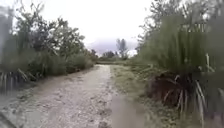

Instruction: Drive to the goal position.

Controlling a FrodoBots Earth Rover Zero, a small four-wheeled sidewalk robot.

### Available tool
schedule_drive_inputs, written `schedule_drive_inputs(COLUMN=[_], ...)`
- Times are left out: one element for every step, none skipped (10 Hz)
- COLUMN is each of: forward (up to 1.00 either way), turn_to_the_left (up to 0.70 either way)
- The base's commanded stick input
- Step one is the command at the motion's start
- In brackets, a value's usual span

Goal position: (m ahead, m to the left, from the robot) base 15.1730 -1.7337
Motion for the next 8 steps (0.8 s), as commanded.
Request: schedule_drive_inputs(forward=[0.69, 0.69, 0.69, 0.69, 0.69, 0.69, 0.69, 0.69], turn_to_the_left=[0.2, 0.0, 0.0, 0.0, 0.0, 0.0, 0.0, 0.0])
